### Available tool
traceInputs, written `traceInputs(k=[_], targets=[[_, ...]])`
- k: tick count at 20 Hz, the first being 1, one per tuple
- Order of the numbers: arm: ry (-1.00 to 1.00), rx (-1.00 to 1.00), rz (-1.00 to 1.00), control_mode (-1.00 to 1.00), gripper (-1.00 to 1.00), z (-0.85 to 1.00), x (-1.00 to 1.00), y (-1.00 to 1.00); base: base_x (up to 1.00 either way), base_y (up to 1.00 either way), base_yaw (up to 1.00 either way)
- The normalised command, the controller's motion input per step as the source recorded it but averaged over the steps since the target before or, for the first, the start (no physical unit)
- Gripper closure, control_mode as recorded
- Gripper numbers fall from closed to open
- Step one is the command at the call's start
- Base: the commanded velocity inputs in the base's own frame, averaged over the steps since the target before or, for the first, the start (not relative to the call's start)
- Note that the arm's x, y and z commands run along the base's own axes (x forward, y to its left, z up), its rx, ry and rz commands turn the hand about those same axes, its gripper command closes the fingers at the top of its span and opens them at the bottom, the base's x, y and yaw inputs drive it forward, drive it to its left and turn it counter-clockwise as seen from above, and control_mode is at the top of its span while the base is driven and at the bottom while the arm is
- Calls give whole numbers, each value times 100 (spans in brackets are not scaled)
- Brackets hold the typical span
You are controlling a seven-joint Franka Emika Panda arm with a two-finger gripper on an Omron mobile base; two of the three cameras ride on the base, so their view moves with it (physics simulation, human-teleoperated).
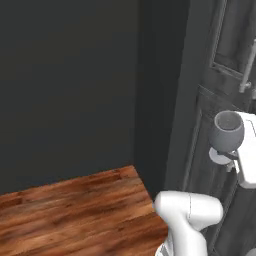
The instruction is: Retrieve the wine glasses from the counter and place one next to each plate.
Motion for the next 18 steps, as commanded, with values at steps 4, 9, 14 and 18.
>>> traceInputs(k=[4,9,14,18], targets=[[0,0,0,100,100,0,0,0,0,0,100],[0,0,0,100,100,0,0,0,10,0,97],[0,0,0,100,100,0,0,0,44,0,88],[0,0,0,100,100,0,0,0,62,-4,81]])
